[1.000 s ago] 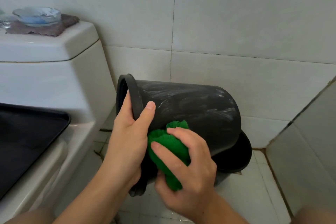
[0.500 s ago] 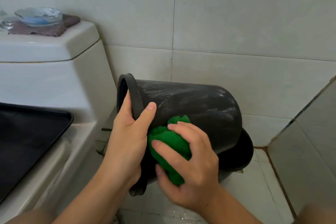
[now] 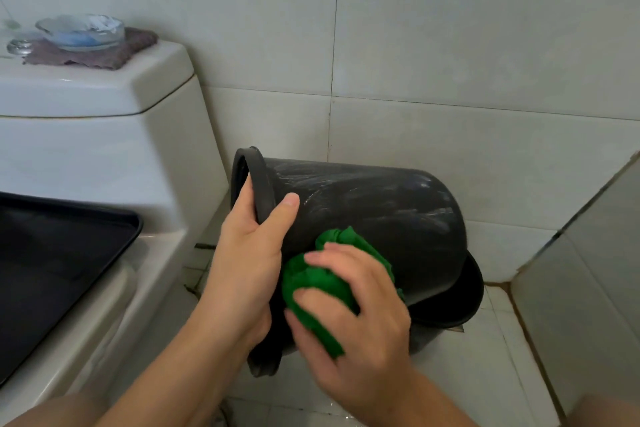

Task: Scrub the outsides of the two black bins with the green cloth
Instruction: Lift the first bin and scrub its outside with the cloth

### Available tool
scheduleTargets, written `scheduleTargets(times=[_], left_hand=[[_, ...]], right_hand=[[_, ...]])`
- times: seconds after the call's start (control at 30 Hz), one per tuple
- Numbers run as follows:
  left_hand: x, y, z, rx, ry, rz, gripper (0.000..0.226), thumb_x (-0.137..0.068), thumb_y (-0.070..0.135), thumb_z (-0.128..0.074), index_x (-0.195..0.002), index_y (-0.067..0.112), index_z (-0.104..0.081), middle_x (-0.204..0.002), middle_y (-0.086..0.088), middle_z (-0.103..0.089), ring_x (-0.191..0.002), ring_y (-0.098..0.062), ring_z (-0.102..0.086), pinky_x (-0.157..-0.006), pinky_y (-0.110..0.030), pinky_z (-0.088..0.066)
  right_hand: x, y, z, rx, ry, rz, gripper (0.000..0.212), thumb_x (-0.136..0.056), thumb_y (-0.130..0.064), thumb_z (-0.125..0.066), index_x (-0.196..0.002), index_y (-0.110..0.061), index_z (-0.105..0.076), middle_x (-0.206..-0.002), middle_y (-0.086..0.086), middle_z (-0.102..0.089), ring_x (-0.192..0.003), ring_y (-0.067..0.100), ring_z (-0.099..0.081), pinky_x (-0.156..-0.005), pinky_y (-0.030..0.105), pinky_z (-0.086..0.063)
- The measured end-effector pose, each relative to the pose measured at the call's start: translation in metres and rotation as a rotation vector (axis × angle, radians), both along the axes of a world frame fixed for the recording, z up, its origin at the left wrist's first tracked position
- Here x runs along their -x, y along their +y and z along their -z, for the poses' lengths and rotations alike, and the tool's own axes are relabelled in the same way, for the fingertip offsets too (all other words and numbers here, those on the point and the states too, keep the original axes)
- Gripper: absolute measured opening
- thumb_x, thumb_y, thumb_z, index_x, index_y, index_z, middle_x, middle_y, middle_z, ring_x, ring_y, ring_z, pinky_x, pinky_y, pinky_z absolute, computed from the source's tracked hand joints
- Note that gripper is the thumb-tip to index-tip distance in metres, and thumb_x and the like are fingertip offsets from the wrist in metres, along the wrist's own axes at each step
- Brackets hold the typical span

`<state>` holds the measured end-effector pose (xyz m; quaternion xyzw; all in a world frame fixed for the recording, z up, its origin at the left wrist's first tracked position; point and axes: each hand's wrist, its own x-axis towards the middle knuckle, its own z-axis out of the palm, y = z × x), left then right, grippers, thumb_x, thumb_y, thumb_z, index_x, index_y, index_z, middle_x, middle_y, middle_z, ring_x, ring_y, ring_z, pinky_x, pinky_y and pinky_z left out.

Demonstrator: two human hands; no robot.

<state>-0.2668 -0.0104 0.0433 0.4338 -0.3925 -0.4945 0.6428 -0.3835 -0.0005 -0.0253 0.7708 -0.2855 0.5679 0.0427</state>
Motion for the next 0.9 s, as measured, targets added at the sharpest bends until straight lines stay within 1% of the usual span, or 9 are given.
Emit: scheduleTargets(times=[0.1,0.2,0.3,0.37,0.47,0.6,0.73,0.8,0.9], left_hand=[[-0.003,0.000,-0.003,0.000,-0.030,-0.008,0.027,-0.099,0.009,-0.050,-0.122,0.017,-0.062,-0.105,-0.003,-0.076,-0.096,-0.018,-0.072,-0.087,-0.034,-0.056],[-0.003,-0.001,-0.006,0.037,-0.070,-0.029,0.035,-0.098,0.013,-0.055,-0.132,0.022,-0.056,-0.117,-0.003,-0.072,-0.113,-0.024,-0.067,-0.103,-0.049,-0.047],[0.002,-0.002,-0.008,0.053,-0.090,-0.052,0.036,-0.101,0.011,-0.050,-0.134,0.023,-0.054,-0.116,-0.002,-0.072,-0.111,-0.022,-0.067,-0.102,-0.048,-0.049],[0.003,-0.002,-0.006,0.040,-0.098,-0.059,0.030,-0.101,0.012,-0.049,-0.128,0.022,-0.058,-0.110,-0.002,-0.074,-0.104,-0.019,-0.070,-0.099,-0.044,-0.052],[0.001,-0.003,-0.003,-0.020,-0.064,-0.049,0.024,-0.101,0.014,-0.049,-0.120,0.022,-0.062,-0.100,0.000,-0.076,-0.094,-0.016,-0.072,-0.085,-0.035,-0.054],[-0.006,-0.002,-0.005,-0.053,-0.052,-0.064,0.025,-0.102,0.015,-0.048,-0.122,0.021,-0.062,-0.107,-0.001,-0.075,-0.103,-0.021,-0.070,-0.098,-0.045,-0.051],[-0.010,-0.002,-0.006,-0.050,-0.018,-0.079,0.024,-0.102,0.016,-0.049,-0.121,0.024,-0.061,-0.102,0.001,-0.077,-0.096,-0.018,-0.073,-0.090,-0.043,-0.057],[-0.008,-0.002,-0.006,-0.039,-0.038,-0.092,0.024,-0.102,0.015,-0.049,-0.122,0.022,-0.061,-0.100,0.001,-0.076,-0.095,-0.017,-0.073,-0.090,-0.040,-0.056],[-0.006,-0.004,-0.002,-0.056,-0.057,-0.102,0.021,-0.101,0.013,-0.049,-0.115,0.021,-0.063,-0.095,0.002,-0.075,-0.091,-0.016,-0.071,-0.088,-0.037,-0.053]], right_hand=[[0.011,-0.010,-0.002,0.052,0.071,0.042,0.027,-0.089,-0.015,-0.068,-0.115,-0.015,-0.064,-0.112,0.014,-0.064,-0.108,0.030,-0.061,-0.094,0.042,-0.051],[0.019,-0.033,-0.013,-0.082,-0.070,0.200,0.026,-0.092,-0.019,-0.062,-0.115,-0.010,-0.069,-0.112,0.016,-0.065,-0.105,0.028,-0.062,-0.094,0.035,-0.051],[0.010,-0.033,-0.018,-0.140,-0.156,0.244,0.026,-0.090,-0.020,-0.061,-0.107,-0.004,-0.073,-0.110,0.015,-0.065,-0.102,0.027,-0.063,-0.094,0.030,-0.049],[-0.002,-0.019,-0.010,-0.061,-0.100,0.155,0.024,-0.092,-0.019,-0.059,-0.105,-0.004,-0.073,-0.110,0.017,-0.065,-0.103,0.029,-0.062,-0.096,0.037,-0.049],[-0.005,-0.008,0.001,0.047,0.019,-0.009,0.022,-0.094,-0.019,-0.056,-0.110,-0.008,-0.066,-0.110,0.016,-0.065,-0.107,0.031,-0.062,-0.096,0.040,-0.050],[0.020,-0.027,0.003,0.094,0.103,0.049,0.021,-0.091,-0.017,-0.059,-0.107,-0.007,-0.069,-0.105,0.018,-0.068,-0.102,0.033,-0.064,-0.092,0.040,-0.052],[0.025,-0.047,-0.005,-0.014,-0.015,0.216,0.021,-0.091,-0.014,-0.060,-0.098,-0.001,-0.075,-0.102,0.017,-0.069,-0.097,0.027,-0.064,-0.089,0.031,-0.052],[0.015,-0.041,-0.008,-0.022,-0.015,0.172,0.020,-0.090,-0.013,-0.061,-0.097,-0.001,-0.075,-0.101,0.016,-0.069,-0.096,0.027,-0.064,-0.091,0.029,-0.051],[-0.001,-0.017,-0.002,0.008,0.067,0.030,0.020,-0.090,-0.015,-0.061,-0.096,-0.002,-0.075,-0.102,0.016,-0.069,-0.097,0.031,-0.064,-0.090,0.037,-0.052]])
